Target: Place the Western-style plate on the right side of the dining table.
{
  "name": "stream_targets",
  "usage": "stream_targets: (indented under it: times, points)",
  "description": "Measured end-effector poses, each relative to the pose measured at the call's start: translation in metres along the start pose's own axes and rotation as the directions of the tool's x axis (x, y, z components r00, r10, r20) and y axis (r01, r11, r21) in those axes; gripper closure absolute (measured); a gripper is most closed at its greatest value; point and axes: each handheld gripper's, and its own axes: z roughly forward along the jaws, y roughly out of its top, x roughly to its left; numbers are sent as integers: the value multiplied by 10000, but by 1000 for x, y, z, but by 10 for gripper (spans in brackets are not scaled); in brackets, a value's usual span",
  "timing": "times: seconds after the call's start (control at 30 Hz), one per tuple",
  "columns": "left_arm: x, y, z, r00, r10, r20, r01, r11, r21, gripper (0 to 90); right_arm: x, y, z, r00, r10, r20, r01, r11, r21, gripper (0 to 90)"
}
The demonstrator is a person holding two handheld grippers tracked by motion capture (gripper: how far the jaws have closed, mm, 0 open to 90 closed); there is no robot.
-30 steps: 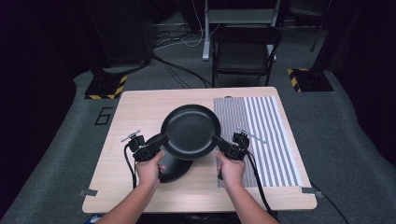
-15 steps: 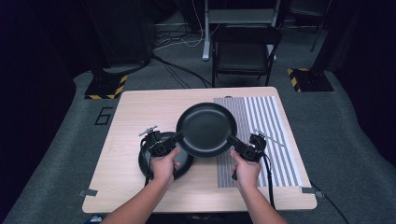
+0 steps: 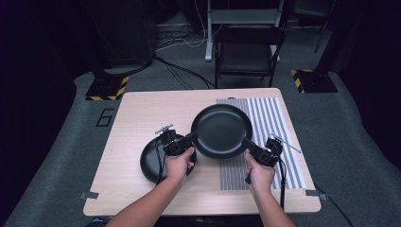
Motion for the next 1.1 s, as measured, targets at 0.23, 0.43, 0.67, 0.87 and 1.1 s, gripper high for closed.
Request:
stream_targets:
  times: [0.23,0.43,0.67,0.87,1.1]
  points:
    - [-10,-4,12,9998,73,187,-77,9998,178,779,-11,5,-10,9999,103,120,-100,9997,-202,779]
    - [-20,-8,23,9992,210,334,-221,9992,339,779,-22,9,-20,9995,207,254,-197,9991,-379,778]
    - [-28,-16,36,9987,171,479,-197,9983,543,778,-34,15,-29,9989,187,433,-166,9987,-492,778]
    - [-33,-20,44,9985,196,514,-229,9977,630,778,-42,17,-33,9985,191,519,-162,9983,-567,778]
    - [-36,-29,57,9976,345,602,-398,9953,888,778,-57,16,-37,9968,434,666,-393,9973,-621,777]
